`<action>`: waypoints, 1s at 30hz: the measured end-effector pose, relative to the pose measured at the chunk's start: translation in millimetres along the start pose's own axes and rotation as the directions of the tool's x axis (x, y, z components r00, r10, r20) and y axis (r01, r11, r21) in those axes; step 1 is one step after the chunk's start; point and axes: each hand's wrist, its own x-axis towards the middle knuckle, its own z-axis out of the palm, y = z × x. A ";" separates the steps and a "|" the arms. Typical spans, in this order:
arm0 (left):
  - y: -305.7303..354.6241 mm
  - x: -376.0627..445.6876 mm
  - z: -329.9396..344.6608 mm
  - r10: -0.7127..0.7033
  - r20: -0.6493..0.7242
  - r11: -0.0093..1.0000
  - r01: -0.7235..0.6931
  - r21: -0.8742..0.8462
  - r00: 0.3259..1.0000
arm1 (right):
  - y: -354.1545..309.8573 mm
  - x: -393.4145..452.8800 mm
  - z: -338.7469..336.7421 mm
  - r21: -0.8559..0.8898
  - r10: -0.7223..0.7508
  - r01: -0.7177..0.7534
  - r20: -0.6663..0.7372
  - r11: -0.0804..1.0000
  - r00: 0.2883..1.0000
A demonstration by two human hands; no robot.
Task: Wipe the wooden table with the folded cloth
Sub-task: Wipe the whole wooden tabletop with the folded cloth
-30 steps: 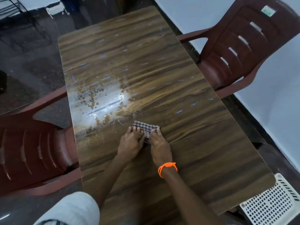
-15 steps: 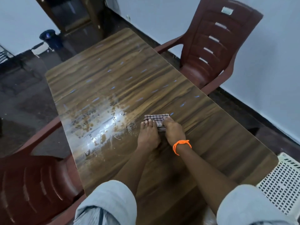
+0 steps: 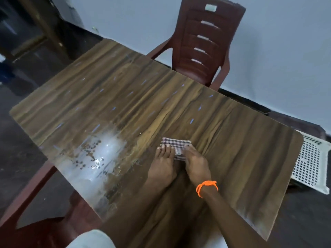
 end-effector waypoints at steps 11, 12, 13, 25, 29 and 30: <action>34.4 96.9 -22.0 0.153 0.042 0.988 -0.154 0.024 0.987 | 21.4 54.2 -34.8 -0.079 0.289 -0.310 -0.204 0.948 0.935; 27.8 105.7 -24.8 0.163 0.028 0.986 -0.164 0.027 0.986 | 22.1 66.9 -34.3 -0.100 0.296 -0.320 -0.200 0.942 0.934; 20.6 112.8 -28.2 0.173 0.016 0.984 -0.173 0.036 0.985 | 22.2 78.7 -33.9 -0.112 0.307 -0.331 -0.190 0.937 0.933; -37.2 79.9 -32.3 0.193 -0.018 0.978 -0.191 0.086 0.981 | -7.0 61.4 -5.0 0.020 0.112 -0.110 -0.115 0.994 0.987; -9.0 85.1 -26.4 0.240 0.042 0.967 -0.243 0.081 0.970 | 14.1 44.9 -16.3 0.129 0.243 -0.221 -0.188 0.967 0.952; -0.4 92.6 -27.3 0.243 0.040 0.968 -0.245 0.055 0.969 | 19.6 47.8 -21.9 0.103 0.249 -0.232 -0.211 0.967 0.945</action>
